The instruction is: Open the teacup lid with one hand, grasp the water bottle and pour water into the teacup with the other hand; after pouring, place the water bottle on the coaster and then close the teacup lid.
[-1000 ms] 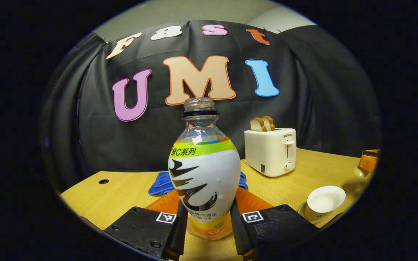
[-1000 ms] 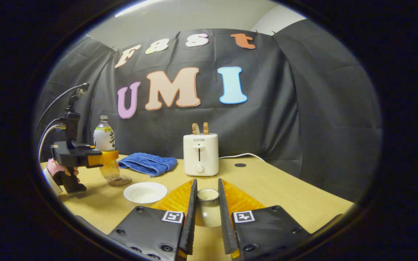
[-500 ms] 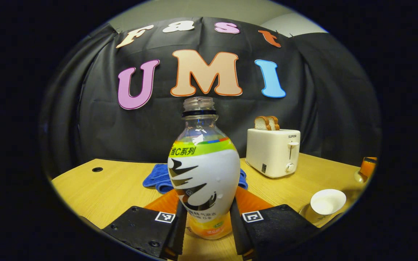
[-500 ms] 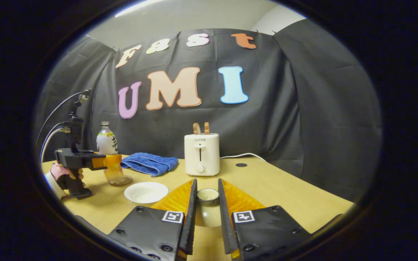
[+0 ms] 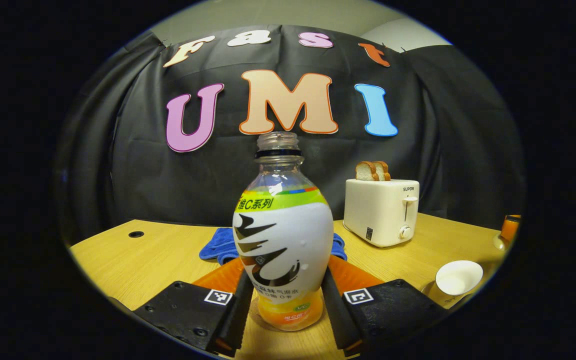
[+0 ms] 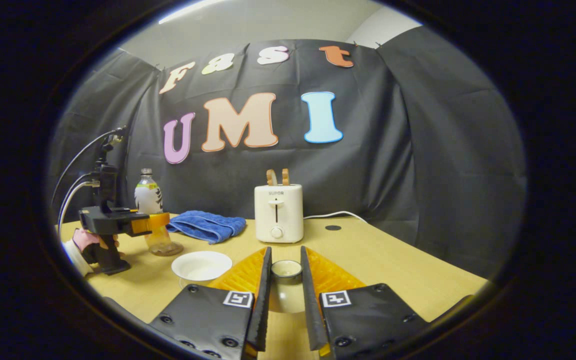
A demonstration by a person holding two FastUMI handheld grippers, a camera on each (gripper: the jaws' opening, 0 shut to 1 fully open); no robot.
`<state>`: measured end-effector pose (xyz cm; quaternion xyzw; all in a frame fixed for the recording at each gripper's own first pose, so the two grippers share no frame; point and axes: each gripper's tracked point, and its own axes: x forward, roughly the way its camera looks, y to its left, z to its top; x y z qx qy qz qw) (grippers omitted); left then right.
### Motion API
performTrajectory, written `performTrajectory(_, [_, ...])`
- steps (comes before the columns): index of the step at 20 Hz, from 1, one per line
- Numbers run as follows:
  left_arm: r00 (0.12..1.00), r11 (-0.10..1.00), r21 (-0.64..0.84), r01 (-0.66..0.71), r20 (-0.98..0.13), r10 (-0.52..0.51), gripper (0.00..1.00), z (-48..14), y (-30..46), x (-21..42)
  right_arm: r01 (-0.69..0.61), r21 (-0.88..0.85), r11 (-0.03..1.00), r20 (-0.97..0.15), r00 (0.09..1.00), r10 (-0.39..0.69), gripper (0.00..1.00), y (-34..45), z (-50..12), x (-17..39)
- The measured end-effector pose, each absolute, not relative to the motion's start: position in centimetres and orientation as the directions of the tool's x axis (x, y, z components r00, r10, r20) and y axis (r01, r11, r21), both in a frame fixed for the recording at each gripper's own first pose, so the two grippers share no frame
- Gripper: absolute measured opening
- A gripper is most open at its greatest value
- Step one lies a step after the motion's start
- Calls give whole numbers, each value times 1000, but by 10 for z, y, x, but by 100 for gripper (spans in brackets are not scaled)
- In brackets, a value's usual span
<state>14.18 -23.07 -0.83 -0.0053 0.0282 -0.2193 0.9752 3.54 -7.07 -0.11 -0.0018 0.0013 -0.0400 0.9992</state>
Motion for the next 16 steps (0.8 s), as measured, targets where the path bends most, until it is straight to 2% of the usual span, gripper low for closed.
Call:
performTrajectory(3, [903, 904, -24, 426, -53, -427, 69, -9, -231, 142, 80, -4, 997, -2, 997, -80, 35, -70, -1, 35])
performTrajectory(6, [904, 905, -30, 424, -50, -425, 83, -8, -230, 141, 80, -4, 997, -2, 997, -80, 36, -71, -2, 36])
performTrajectory(13, [909, 909, -18, 416, -12, -416, 89, -2, -225, 134, 61, -3, 998, -1, 998, -61, 36, -66, -1, 39])
performTrajectory(16, [911, 910, -21, 413, -7, -413, 89, 0, -223, 129, 0, -3, 1000, -6, 1000, 0, 37, -46, -3, 48])
